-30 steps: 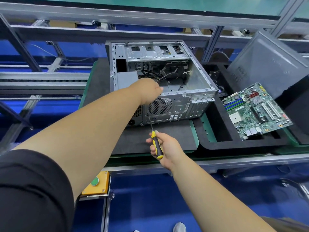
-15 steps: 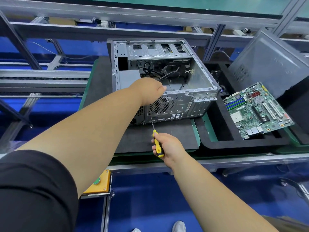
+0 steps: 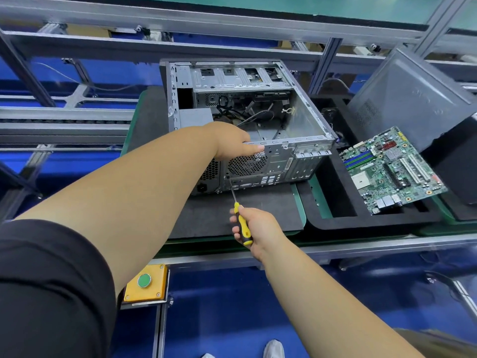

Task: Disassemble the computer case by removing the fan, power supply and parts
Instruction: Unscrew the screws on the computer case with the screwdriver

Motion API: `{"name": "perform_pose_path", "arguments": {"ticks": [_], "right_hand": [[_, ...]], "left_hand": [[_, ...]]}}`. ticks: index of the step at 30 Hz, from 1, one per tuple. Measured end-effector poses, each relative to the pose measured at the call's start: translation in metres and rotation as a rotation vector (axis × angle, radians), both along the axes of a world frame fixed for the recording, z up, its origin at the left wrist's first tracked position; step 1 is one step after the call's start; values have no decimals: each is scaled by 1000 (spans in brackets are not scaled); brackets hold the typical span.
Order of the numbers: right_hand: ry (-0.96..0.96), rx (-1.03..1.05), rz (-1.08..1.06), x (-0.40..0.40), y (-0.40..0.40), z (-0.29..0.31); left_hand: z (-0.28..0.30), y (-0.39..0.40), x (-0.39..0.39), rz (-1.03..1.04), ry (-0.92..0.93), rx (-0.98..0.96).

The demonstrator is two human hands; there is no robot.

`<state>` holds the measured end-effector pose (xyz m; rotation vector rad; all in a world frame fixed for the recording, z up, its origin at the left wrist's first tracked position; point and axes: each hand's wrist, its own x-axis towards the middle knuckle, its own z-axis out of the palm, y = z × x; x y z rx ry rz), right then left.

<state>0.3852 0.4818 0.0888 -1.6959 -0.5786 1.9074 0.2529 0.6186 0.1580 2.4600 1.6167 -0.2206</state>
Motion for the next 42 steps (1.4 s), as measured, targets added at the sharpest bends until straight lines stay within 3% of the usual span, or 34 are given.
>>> {"name": "perform_pose_path", "arguments": {"ticks": [3, 8, 16, 21, 23, 27, 29, 35, 42], "right_hand": [[-30, -39, 34, 0, 3, 1], [21, 66, -42, 0, -5, -14], [-170, 185, 30, 4, -5, -18], [-169, 54, 65, 1, -1, -7], [-119, 16, 44, 1, 0, -7], [178, -96, -50, 7, -1, -13], [208, -87, -69, 7, -1, -18], [-122, 112, 18, 3, -4, -24], [-58, -29, -2, 2, 2, -13]], "left_hand": [[-1, 1, -1, 6, 0, 5], [-1, 0, -2, 6, -12, 27], [1, -3, 0, 18, -15, 5], [1, -3, 0, 14, -20, 13], [1, -3, 1, 11, -18, 14], [2, -3, 1, 8, -12, 15], [2, -4, 1, 5, -7, 11], [1, -4, 1, 24, -4, 6], [3, -5, 0, 17, -7, 12]]}}
